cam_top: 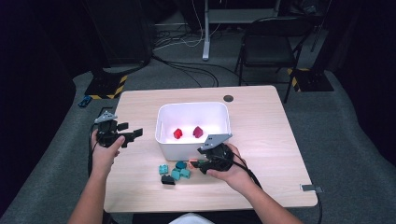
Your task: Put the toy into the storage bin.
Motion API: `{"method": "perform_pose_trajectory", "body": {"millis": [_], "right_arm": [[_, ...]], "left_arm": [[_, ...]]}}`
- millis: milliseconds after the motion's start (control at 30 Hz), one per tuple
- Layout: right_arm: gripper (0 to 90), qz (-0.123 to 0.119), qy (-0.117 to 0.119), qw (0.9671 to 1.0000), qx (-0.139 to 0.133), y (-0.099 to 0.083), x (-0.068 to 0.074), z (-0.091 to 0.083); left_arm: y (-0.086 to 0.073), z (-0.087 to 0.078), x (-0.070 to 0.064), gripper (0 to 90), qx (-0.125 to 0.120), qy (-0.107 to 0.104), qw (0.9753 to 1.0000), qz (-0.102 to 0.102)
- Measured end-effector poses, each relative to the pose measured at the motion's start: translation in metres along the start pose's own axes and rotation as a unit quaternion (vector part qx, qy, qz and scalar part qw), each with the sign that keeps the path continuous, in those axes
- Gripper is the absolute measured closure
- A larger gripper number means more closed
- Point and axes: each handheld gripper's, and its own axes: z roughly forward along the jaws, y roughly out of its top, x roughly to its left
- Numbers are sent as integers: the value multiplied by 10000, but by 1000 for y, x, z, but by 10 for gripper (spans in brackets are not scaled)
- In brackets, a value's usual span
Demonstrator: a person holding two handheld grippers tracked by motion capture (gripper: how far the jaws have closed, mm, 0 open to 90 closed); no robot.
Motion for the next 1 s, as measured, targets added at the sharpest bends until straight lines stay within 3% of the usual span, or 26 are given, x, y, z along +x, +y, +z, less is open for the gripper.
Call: {"method": "perform_pose_trajectory", "body": {"millis": [367,733,1000], "right_arm": [[449,85,-149,9998,143,-26,0,11],[460,359,-350,9982,326,-54,-6,26],[457,380,-522,9969,457,-67,-9,35]], "left_arm": [[0,0,0,199,10,5,10000,40],[-1,1,0,199,25,9,10000,44],[-1,1,0,199,9,10,10000,0]]}}
